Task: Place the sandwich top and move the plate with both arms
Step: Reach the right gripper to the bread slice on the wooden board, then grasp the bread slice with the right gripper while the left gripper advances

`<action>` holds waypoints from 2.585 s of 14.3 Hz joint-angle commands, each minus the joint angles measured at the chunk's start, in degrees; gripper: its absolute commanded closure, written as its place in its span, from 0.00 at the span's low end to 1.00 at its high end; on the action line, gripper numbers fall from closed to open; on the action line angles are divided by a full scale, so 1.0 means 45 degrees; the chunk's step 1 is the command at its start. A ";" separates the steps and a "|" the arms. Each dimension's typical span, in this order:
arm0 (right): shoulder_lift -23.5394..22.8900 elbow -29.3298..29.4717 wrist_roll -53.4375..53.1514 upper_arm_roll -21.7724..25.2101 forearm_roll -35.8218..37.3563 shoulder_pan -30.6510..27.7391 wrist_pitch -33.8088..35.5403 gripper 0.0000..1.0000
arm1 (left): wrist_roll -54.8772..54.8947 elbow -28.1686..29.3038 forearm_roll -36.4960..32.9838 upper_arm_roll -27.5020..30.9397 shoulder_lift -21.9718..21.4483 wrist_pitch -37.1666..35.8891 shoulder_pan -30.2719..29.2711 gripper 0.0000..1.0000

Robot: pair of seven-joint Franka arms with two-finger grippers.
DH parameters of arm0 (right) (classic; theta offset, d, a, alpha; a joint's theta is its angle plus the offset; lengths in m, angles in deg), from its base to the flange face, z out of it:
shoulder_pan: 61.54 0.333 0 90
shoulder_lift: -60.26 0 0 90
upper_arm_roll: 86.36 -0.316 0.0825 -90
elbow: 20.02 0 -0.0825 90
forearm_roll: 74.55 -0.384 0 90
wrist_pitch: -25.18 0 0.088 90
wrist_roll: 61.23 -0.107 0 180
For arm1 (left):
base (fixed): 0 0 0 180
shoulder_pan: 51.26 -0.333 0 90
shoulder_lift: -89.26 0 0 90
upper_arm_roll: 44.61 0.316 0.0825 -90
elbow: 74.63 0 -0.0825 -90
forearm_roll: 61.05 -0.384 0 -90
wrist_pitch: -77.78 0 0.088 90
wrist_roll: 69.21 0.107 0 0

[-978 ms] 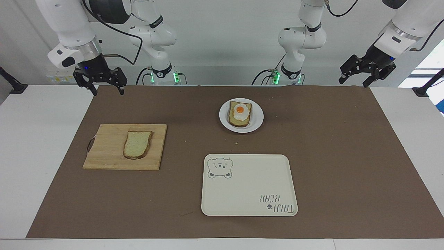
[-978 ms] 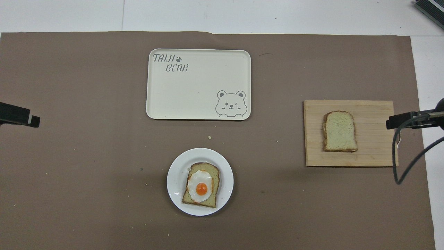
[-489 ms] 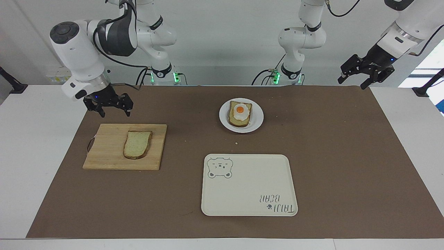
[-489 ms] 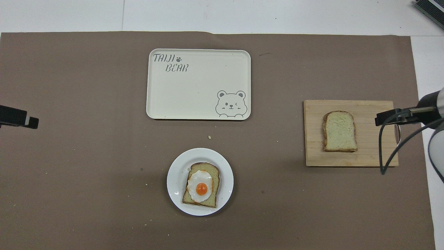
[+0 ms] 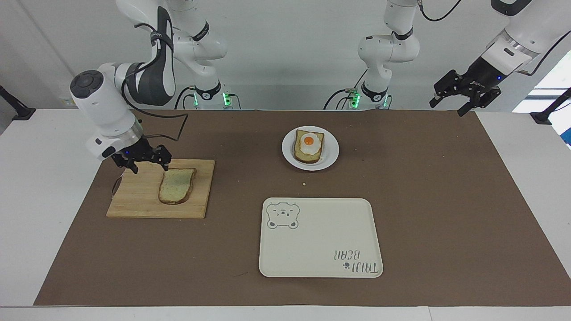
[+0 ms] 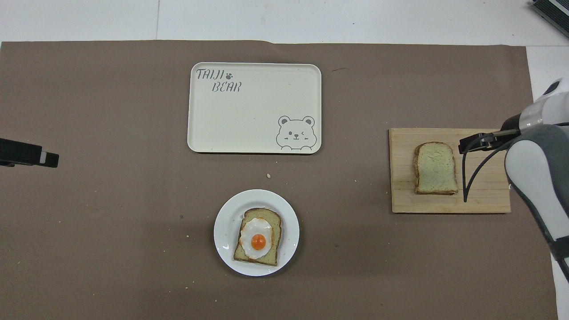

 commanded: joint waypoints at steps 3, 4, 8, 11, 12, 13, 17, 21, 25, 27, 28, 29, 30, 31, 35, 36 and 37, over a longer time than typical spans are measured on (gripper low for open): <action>-0.0621 -0.0491 0.0530 -0.0105 -0.1017 -0.0632 -0.1110 0.00 | 0.0886 0.1335 0.0756 -0.0026 -0.0385 0.0973 -0.0331 0.00; -0.0777 -0.0549 0.0529 -0.0124 -0.1114 -0.0709 -0.1189 0.00 | 0.0905 0.1608 0.0853 -0.0026 -0.0385 0.1265 -0.0273 0.00; -0.1324 -0.1427 0.0704 -0.0124 -0.1721 -0.0827 -0.2710 0.00 | 0.0905 0.2682 0.0913 -0.0124 -0.0385 0.2534 0.0058 0.00; -0.1715 -0.1448 0.0763 -0.0124 -0.2226 -0.1061 -0.2967 0.00 | 0.0886 0.3055 0.0913 -0.0182 -0.0347 0.3141 0.0158 0.00; -0.1735 -0.1467 0.0822 -0.0124 -0.2325 -0.1042 -0.2986 0.00 | 0.0886 0.3191 0.0990 -0.0202 -0.0307 0.3317 0.0158 0.00; -0.1755 -0.1448 0.0822 -0.0124 -0.2326 -0.1023 -0.3006 0.00 | 0.0905 0.3444 0.1184 -0.0183 -0.0307 0.3705 0.0351 0.00; -0.1833 -0.1526 0.0822 -0.0124 -0.2326 -0.0926 -0.3026 0.00 | 0.0886 0.4421 0.1245 -0.0183 -0.0268 0.4995 0.0976 0.00; -0.1951 -0.1546 0.0783 -0.0124 -0.2326 -0.0866 -0.3201 0.13 | 0.0769 0.4678 0.1245 -0.0144 -0.0229 0.5370 0.1154 0.00; -0.1951 -0.1721 0.0842 -0.0124 -0.2326 -0.0866 -0.3240 0.60 | 0.0652 0.4463 0.1225 -0.0124 -0.0151 0.5272 0.1134 0.00; -0.1989 -0.1683 0.0822 -0.0144 -0.2307 -0.0615 -0.3240 0.81 | 0.0458 0.4152 0.1186 -0.0105 -0.0035 0.5233 0.1115 0.00; -0.2086 -0.1547 0.0803 -0.0144 -0.2307 -0.0458 -0.3221 0.93 | 0.0127 0.4053 0.1051 -0.0085 0.0005 0.5058 0.1134 0.00; -0.2087 -0.1526 0.0783 -0.0144 -0.2307 -0.0437 -0.3221 1.00 | -0.0108 0.3897 0.0972 -0.0085 0.0025 0.4863 0.1134 0.00; -0.2087 -0.1526 0.0841 -0.0144 -0.2307 -0.0437 -0.3182 1.00 | -0.0130 0.3838 0.0797 -0.0085 0.0025 0.4784 0.1134 0.00; -0.2087 -0.1526 0.0861 -0.0144 -0.2307 -0.0437 -0.3143 1.00 | -0.0130 0.3837 0.0525 -0.0085 0.0044 0.4764 0.1134 0.00; -0.2068 -0.1390 0.0881 -0.0144 -0.2248 -0.0456 -0.3026 1.00 | -0.0227 0.3837 -0.0258 -0.0085 0.0025 0.4627 0.1115 0.00; -0.1952 -0.1274 0.0862 -0.0144 -0.2248 -0.0456 -0.2871 1.00 | -0.0286 0.3837 -0.0279 -0.0085 0.0025 0.4627 0.1115 0.00; -0.1835 -0.1176 0.0861 -0.0124 -0.2248 -0.0456 -0.2579 1.00 | -0.0305 0.3837 -0.0279 -0.0085 0.0025 0.4646 0.1115 0.00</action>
